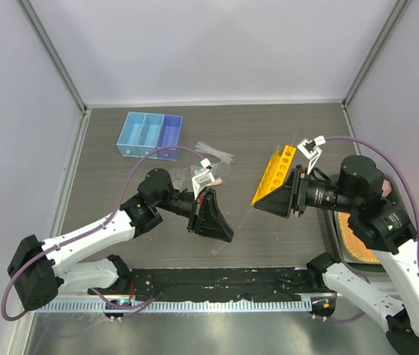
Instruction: Organize the chemistry lab equipment
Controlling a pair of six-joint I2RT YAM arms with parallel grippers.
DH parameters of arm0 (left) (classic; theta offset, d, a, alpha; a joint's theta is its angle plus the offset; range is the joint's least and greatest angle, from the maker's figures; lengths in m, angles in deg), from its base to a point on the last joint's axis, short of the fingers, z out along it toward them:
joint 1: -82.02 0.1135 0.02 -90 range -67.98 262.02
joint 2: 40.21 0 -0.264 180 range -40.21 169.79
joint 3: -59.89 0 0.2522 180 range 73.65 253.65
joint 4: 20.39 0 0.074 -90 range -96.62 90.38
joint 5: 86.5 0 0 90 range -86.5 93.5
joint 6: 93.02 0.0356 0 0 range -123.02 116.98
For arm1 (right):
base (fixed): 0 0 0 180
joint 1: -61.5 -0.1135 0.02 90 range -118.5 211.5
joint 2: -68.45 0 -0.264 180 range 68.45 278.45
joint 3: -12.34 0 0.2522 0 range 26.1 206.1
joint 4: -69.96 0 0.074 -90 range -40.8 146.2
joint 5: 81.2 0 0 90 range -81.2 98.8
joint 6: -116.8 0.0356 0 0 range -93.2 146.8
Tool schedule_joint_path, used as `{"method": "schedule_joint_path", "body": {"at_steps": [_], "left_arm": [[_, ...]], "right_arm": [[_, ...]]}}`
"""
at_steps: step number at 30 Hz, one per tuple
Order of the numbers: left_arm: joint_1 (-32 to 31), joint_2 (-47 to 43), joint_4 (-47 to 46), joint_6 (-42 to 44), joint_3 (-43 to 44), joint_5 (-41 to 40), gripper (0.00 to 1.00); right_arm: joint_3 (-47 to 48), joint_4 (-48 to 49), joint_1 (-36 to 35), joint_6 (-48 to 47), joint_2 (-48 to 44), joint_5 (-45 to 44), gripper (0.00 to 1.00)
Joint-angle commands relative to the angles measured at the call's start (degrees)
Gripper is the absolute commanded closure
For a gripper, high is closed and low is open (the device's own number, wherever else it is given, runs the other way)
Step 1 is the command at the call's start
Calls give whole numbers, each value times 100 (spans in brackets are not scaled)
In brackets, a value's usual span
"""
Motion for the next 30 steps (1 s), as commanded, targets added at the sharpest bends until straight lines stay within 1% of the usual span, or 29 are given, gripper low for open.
{"method": "schedule_joint_path", "body": {"at_steps": [1, 9, 13, 20, 22, 25, 30], "left_arm": [[84, 52, -410, -78, -5, 154, 100], [137, 105, -541, -174, -5, 172, 100], [154, 105, -550, -183, -5, 180, 100], [172, 131, -550, -201, -14, 189, 100], [172, 114, -550, -201, -22, 180, 100], [181, 123, -542, -201, -22, 163, 100], [181, 140, -498, -192, -5, 163, 100]], "right_arm": [[33, 488, -36, 210, -5, 219, 42], [-301, 849, -150, 456, -49, 228, 45], [-389, 884, -317, 465, -14, 44, 46], [-416, 928, -677, 483, 39, -281, 52], [-416, 937, -817, 483, 65, -360, 55], [-407, 963, -1010, 491, 135, -518, 67], [-363, 954, -1275, 492, 188, -808, 80]]}}
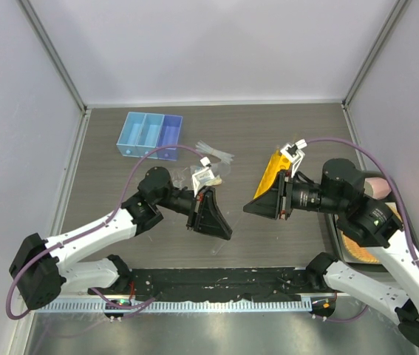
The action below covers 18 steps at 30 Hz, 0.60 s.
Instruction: Organize the chemistry lab equipment
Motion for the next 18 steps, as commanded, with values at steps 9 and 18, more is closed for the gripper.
{"method": "schedule_joint_path", "body": {"at_steps": [9, 18], "left_arm": [[140, -43, 1578, 477, 812, -874, 1], [131, -667, 6633, 1876, 2738, -5220, 0]], "right_arm": [[506, -513, -294, -297, 136, -1171, 86], [1745, -1919, -294, -1009, 882, -3780, 89]]}}
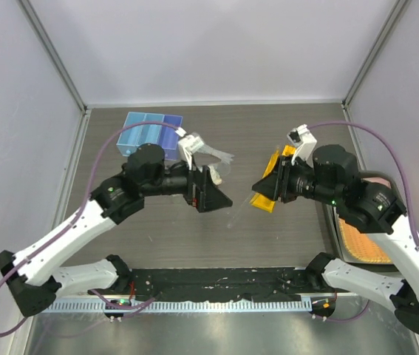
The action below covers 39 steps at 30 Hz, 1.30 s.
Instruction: Organize the chemistry lab equipment
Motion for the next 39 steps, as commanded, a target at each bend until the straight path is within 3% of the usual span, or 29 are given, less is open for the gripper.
{"method": "schedule_joint_path", "body": {"at_steps": [1, 4, 9, 18, 27, 39], "left_arm": [[20, -486, 2707, 775, 665, -2744, 0], [20, -819, 3244, 819, 692, -3167, 0], [20, -1303, 3351, 749, 464, -3274, 0], [28, -1567, 3570, 828, 164, -3379, 0], [20, -1533, 3579, 1039, 147, -3397, 0], [20, -1295, 3404, 1171, 164, -3327, 0]], "right_arm": [[800, -709, -30, -517, 321, -1869, 89], [1090, -877, -21, -641, 567, -2827, 90], [1249, -877, 251, -703, 971, -3996, 91], [1134, -52, 2253, -1080, 1894, -3313, 94], [1380, 405, 2572, -1230, 2782, -3392, 94], [1600, 678, 2633, -1239, 3275, -3638, 94]]}}
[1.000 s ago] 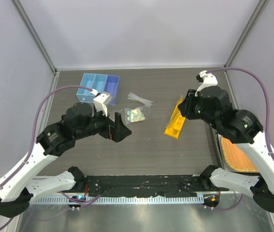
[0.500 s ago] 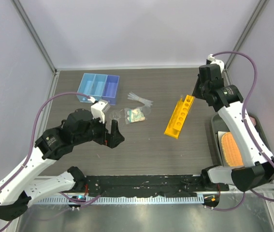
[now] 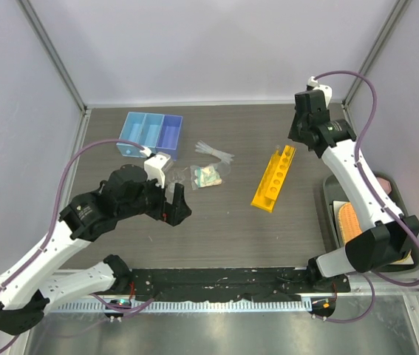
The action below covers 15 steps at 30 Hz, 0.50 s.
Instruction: Organize the chemistry lab equipment
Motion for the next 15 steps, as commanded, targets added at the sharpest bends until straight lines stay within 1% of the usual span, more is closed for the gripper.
{"method": "schedule_joint_path", "body": {"at_steps": [1, 8, 15], "left_arm": [[13, 51, -192, 148, 51, 19, 0], [13, 78, -166, 183, 77, 2, 0], [22, 78, -95, 262, 147, -42, 0]], "right_arm": [[346, 366, 50, -41, 62, -187, 94], [372, 453, 59, -58, 167, -485, 94], [276, 655, 76, -6, 308, -442, 94]]}}
